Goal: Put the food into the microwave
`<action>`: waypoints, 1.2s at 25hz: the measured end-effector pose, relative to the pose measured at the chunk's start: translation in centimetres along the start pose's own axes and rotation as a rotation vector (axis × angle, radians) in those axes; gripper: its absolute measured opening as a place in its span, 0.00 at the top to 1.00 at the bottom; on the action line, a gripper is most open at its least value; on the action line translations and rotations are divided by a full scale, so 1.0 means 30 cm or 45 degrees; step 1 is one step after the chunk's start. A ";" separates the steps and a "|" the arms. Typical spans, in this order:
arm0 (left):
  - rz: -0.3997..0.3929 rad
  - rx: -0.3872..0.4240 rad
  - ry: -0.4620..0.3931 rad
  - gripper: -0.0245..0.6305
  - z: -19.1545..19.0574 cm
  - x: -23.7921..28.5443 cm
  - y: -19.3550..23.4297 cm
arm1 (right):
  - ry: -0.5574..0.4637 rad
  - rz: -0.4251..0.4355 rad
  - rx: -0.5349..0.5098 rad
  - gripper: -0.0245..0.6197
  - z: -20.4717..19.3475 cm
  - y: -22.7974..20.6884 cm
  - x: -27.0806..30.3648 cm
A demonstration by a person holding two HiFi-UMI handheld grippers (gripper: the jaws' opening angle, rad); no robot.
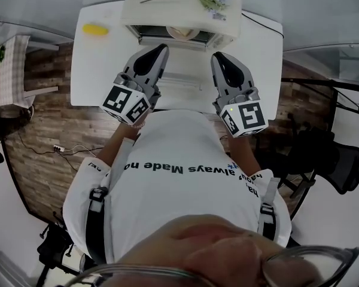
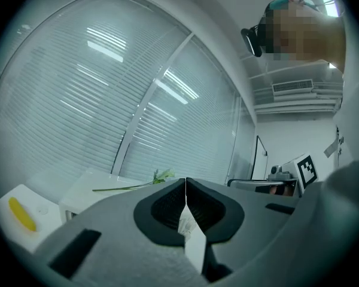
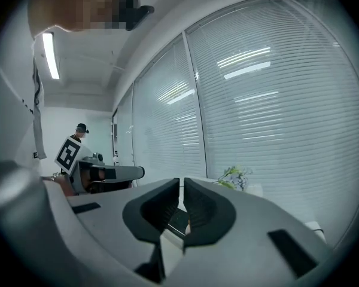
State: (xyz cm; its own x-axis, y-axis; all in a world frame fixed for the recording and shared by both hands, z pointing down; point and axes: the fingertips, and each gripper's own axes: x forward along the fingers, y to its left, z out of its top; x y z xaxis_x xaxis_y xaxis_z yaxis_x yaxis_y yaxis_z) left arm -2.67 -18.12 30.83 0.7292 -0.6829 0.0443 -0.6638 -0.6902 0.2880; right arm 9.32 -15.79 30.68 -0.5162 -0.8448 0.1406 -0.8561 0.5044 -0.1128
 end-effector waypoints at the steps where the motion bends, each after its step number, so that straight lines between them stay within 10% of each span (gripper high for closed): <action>1: -0.004 0.008 -0.008 0.94 0.011 -0.006 -0.009 | -0.005 0.009 0.000 0.92 0.010 0.010 -0.006; 30: 0.001 0.082 -0.070 0.94 0.097 -0.057 -0.060 | -0.046 -0.009 -0.071 0.92 0.110 0.062 -0.069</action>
State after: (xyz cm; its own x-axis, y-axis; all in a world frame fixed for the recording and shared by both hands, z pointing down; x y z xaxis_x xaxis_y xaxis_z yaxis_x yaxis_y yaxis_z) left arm -3.21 -16.40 27.44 0.7194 -0.6946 -0.0086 -0.6752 -0.7021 0.2261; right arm 8.86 -13.70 26.93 -0.5101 -0.8537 0.1052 -0.8601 0.5069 -0.0571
